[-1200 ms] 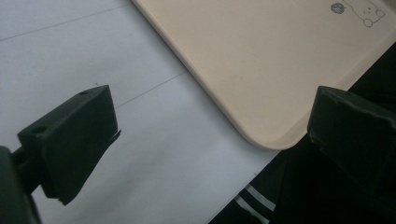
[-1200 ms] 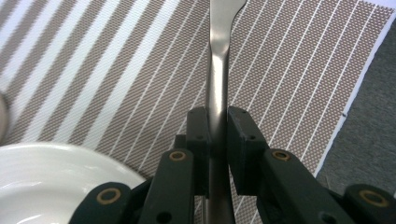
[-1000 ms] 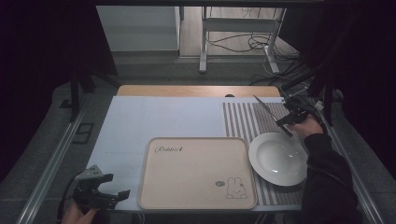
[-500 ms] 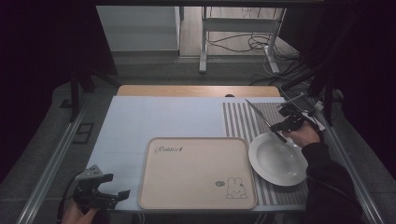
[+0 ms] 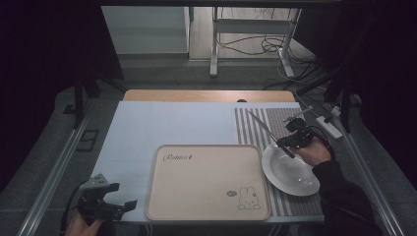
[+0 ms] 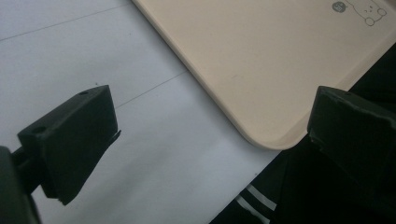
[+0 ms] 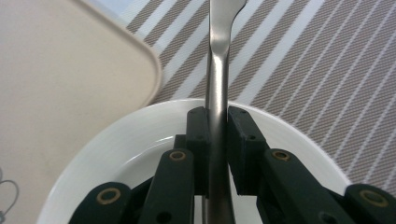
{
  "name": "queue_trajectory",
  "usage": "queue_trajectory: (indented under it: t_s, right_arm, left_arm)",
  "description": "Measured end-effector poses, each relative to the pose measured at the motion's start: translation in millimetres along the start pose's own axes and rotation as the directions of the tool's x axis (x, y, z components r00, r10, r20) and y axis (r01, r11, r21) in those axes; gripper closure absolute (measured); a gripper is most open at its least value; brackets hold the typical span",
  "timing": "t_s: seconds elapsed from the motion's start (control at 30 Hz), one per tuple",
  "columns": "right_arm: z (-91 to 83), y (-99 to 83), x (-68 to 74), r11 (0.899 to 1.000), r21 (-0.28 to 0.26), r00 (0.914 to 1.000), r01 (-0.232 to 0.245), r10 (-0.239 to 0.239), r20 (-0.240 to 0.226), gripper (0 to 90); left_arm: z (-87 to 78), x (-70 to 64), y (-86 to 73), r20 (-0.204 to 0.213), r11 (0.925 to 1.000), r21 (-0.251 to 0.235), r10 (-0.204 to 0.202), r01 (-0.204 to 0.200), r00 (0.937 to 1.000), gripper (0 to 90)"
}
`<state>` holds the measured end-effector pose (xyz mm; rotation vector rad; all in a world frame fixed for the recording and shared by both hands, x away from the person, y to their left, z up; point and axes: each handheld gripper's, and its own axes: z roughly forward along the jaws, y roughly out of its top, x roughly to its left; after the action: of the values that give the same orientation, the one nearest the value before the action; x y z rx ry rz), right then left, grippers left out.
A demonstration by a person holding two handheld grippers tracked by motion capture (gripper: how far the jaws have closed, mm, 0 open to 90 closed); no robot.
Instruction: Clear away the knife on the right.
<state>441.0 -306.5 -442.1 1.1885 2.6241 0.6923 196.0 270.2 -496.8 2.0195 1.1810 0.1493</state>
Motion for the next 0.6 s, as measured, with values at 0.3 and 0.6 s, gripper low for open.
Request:
queue_trajectory:
  t_s: [0.3,0.6]
  right_arm:
    - [-2.6,-2.4,29.8,0.999,-0.025,0.9991,0.032,-0.032,-0.027,80.3]
    - [-2.7,-5.7,57.7,0.997,-0.027,0.9959,0.071,-0.073,-0.054,80.3]
  left_arm:
    - [0.1,-0.1,0.3,-0.001,1.0000,0.003,0.002,-0.002,1.0000,1.8]
    - [0.2,-0.1,0.4,-0.001,1.0000,0.003,0.003,-0.003,1.0000,1.8]
